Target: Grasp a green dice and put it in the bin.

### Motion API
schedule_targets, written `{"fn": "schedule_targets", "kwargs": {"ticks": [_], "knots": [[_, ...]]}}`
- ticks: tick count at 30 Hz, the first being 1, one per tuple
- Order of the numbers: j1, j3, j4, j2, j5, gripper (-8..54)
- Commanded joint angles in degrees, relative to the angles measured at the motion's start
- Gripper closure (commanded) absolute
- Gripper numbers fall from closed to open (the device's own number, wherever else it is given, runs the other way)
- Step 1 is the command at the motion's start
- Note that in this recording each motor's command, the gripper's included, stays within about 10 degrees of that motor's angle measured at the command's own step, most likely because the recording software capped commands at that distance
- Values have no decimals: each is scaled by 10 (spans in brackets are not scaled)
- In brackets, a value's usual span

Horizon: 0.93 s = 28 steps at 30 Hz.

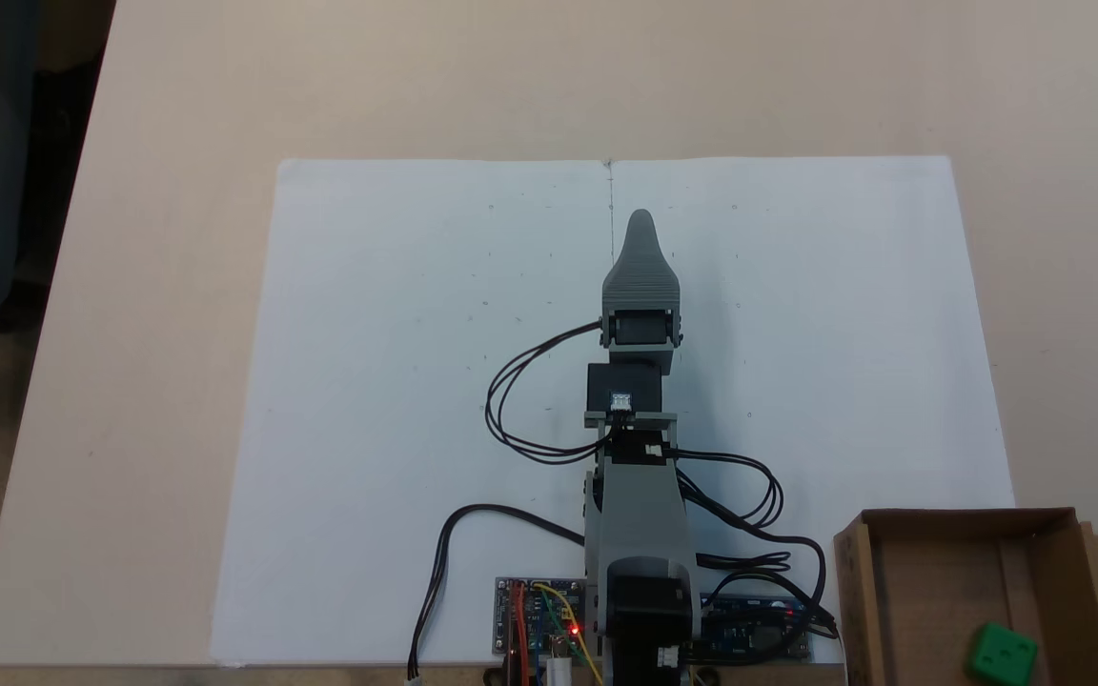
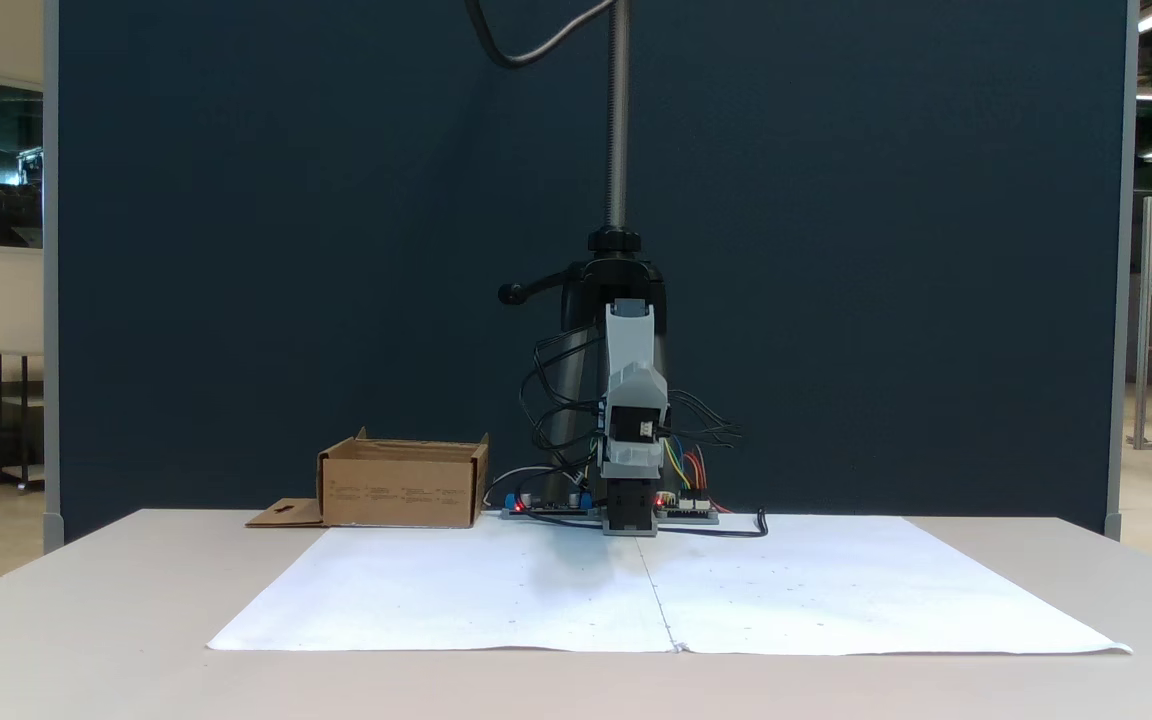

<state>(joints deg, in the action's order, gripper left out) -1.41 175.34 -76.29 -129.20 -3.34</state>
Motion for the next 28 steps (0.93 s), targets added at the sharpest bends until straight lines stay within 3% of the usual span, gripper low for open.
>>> {"fn": "schedule_targets", "kwargs": {"ticks": [1, 12, 28], "knots": [[0, 39, -98, -68, -36, 16], [-4, 39, -248, -65, -34, 7], [-3, 38, -244, -65, -34, 7]]}}
